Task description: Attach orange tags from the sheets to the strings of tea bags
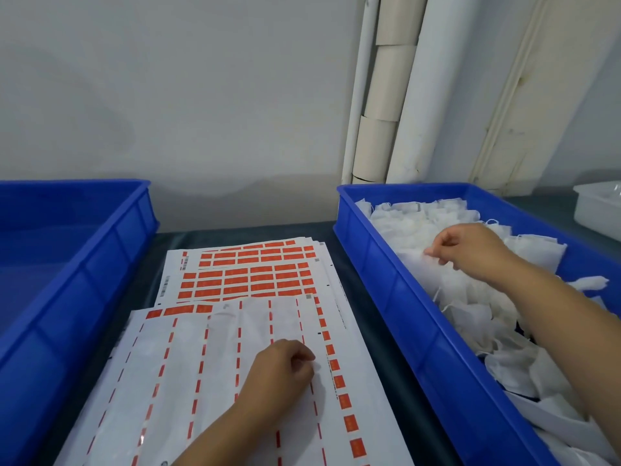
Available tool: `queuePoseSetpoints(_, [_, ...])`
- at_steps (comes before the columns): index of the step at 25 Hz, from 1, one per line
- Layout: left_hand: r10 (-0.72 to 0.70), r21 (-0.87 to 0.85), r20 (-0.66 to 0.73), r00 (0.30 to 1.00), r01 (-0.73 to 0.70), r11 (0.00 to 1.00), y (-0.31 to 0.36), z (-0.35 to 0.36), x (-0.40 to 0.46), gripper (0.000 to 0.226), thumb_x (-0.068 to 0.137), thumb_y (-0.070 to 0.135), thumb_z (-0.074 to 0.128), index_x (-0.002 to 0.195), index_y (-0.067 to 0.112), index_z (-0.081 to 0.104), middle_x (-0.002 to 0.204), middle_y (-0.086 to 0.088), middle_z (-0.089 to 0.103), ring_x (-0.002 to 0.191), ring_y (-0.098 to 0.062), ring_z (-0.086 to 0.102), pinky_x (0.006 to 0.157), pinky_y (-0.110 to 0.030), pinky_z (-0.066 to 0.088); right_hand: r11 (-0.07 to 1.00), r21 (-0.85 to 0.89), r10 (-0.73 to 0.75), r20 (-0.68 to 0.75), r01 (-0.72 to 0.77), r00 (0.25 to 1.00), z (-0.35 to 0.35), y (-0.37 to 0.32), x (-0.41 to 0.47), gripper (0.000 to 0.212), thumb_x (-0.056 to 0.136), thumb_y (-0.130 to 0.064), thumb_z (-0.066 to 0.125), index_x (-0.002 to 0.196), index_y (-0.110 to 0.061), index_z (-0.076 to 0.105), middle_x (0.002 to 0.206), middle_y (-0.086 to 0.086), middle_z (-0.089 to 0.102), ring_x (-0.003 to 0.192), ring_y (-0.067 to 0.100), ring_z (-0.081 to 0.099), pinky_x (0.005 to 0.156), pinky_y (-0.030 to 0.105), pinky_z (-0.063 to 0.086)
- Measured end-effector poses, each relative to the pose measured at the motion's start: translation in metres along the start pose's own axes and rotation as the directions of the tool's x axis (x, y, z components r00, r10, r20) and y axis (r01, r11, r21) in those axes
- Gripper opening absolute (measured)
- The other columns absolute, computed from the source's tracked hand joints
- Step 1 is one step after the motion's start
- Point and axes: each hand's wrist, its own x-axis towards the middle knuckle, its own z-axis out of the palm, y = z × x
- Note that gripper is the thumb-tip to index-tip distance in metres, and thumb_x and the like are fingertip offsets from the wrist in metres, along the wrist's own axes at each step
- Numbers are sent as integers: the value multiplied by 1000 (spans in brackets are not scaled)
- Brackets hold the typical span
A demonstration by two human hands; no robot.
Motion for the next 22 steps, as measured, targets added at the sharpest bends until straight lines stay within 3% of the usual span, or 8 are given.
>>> queuePoseSetpoints(3, [7, -87, -33, 999, -10, 996, 7, -16, -7, 11, 92, 27, 55, 94, 37, 57, 95, 21, 56, 78, 4, 53, 55, 1, 37, 974, 184, -102, -173, 134, 980, -26, -37, -19, 12, 78, -20, 74, 71, -22, 65, 63, -7, 67, 56, 5, 59, 53, 21, 42])
queuePoseSetpoints(6, [45, -201, -116, 992, -68, 977, 23, -35, -13, 16, 90, 28, 58, 85, 43, 55, 91, 25, 57, 80, 4, 57, 53, -1, 40, 897, 326, -246, -195, 299, 950, -42, -81, -46, 18, 79, -10, 72, 72, -26, 67, 56, -18, 66, 47, -7, 55, 48, 7, 43])
queuePoseSetpoints(9, [50, -399, -209, 977, -132, 907, 44, -63, -18, 21, 81, 36, 66, 91, 48, 52, 95, 28, 55, 80, 3, 58, 48, -2, 41, 852, 349, -372, -121, 390, 920, -26, -115, -77, 25, 81, -7, 70, 73, -30, 67, 66, -18, 69, 58, -9, 59, 54, 3, 43])
queuePoseSetpoints(12, [69, -577, -240, 968, -199, 792, 48, -89, -21, 53, 59, 50, 68, 105, 57, 43, 100, 38, 49, 84, 8, 54, 51, -2, 45, 836, 369, -449, 36, 405, 893, 18, -130, -107, 25, 85, -10, 66, 79, -34, 64, 79, -15, 68, 72, -9, 61, 61, 6, 47])
queuePoseSetpoints(14, [63, -548, -227, 972, -180, 817, 38, -97, -23, 53, 55, 50, 68, 105, 54, 49, 96, 37, 54, 83, 8, 54, 55, -5, 46, 849, 354, -461, 133, 393, 877, 53, -133, -121, 25, 88, -17, 64, 78, -39, 59, 80, -19, 66, 76, -11, 60, 60, 5, 47])
queuePoseSetpoints(17, [-20, -448, -192, 981, -69, 891, 16, -99, -23, 9, 69, 37, 71, 77, 40, 67, 76, 34, 63, 74, 4, 61, 49, -5, 46, 873, 339, -429, 186, 352, 884, 95, -128, -125, 25, 89, -22, 61, 77, -43, 55, 80, -23, 61, 75, -8, 61, 58, 1, 43])
queuePoseSetpoints(18, [-27, -407, -182, 983, -50, 912, 6, -99, -21, 10, 74, 31, 71, 71, 39, 67, 71, 35, 62, 72, 8, 60, 49, -5, 46, 880, 343, -407, 185, 329, 895, 105, -125, -124, 25, 90, -23, 61, 78, -44, 55, 81, -25, 60, 75, -7, 60, 59, 1, 42])
queuePoseSetpoints(22, [-85, -266, -141, 986, 45, 963, -24, -105, -13, 10, 79, 26, 70, 83, 35, 72, 66, 27, 65, 68, 4, 63, 55, -7, 48, 883, 396, -331, 146, 252, 932, 133, -114, -113, 27, 89, -19, 62, 77, -42, 56, 85, -30, 57, 79, -9, 57, 58, -3, 40])
